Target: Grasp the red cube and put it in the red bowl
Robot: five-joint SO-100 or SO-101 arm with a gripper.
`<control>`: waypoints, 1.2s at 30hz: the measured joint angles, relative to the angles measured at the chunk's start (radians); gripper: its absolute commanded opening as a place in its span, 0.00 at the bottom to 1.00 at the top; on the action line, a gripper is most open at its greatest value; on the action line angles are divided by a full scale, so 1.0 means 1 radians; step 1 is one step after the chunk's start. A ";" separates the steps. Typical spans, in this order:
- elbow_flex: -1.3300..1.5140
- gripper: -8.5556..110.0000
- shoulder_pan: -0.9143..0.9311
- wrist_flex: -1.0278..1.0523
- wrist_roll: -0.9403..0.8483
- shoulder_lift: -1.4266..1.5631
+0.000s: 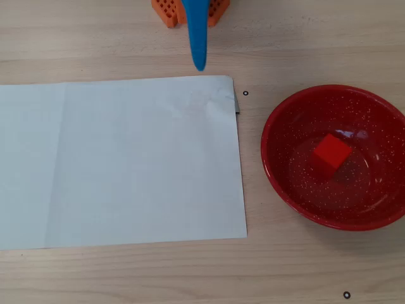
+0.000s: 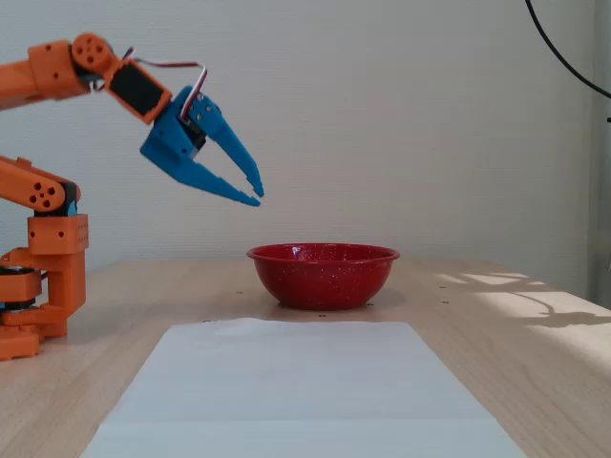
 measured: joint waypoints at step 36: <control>0.638 0.08 -0.035 0.074 -0.078 0.463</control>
